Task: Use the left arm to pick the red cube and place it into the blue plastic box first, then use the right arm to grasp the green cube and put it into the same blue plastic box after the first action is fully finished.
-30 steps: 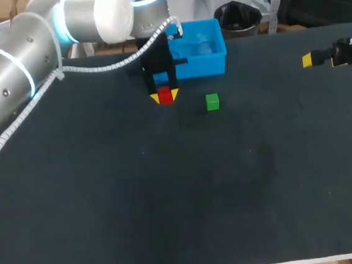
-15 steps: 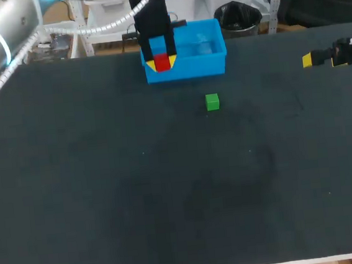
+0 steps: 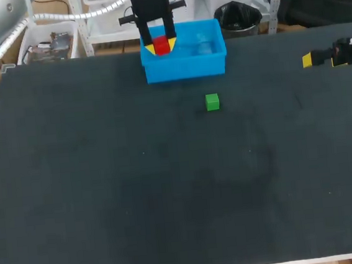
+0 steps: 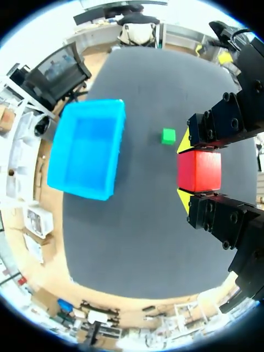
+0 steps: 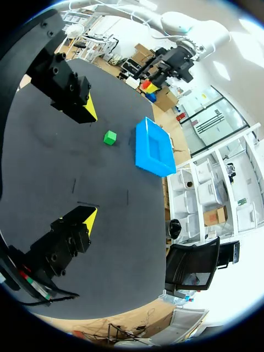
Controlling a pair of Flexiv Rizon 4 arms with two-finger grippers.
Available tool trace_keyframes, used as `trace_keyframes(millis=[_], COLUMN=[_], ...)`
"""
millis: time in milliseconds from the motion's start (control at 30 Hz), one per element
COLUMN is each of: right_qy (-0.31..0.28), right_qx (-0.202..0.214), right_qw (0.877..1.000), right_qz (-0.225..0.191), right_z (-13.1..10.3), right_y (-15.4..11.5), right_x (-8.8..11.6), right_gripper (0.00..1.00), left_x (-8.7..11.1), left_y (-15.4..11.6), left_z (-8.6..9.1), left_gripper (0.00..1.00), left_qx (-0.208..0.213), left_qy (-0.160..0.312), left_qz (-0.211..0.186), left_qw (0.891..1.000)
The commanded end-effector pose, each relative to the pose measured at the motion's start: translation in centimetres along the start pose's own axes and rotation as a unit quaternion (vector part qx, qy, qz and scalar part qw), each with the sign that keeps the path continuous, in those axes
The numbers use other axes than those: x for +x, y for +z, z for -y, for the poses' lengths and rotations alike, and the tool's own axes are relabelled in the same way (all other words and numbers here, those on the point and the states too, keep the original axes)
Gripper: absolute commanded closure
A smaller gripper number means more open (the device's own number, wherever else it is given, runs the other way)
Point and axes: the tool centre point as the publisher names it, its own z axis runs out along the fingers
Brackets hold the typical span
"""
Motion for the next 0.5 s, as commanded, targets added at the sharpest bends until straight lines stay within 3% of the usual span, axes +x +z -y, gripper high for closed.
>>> trace_keyframes(millis=[33, 300, 500], right_qy=[0.000, 0.000, 0.000], right_qx=[0.002, 0.002, 0.002], right_qw=[1.000, 1.000, 1.000], right_qz=[-0.001, -0.001, -0.001], right_z=[-0.1, -0.1, -0.1], right_y=[-0.1, -0.1, -0.1], right_x=[0.0, 0.0, 0.0], right_gripper=[0.00, 0.00, 0.00], left_x=[-1.6, -5.3, -7.8], left_y=[-0.1, 0.0, 0.5], left_z=[-1.1, -1.2, -0.1], left_gripper=[1.00, 1.00, 1.00], left_qx=[0.070, 0.156, 0.177], left_qy=[-0.013, -0.040, -0.043], left_qz=[-0.013, -0.007, -0.010], left_qw=[0.997, 0.987, 0.983])
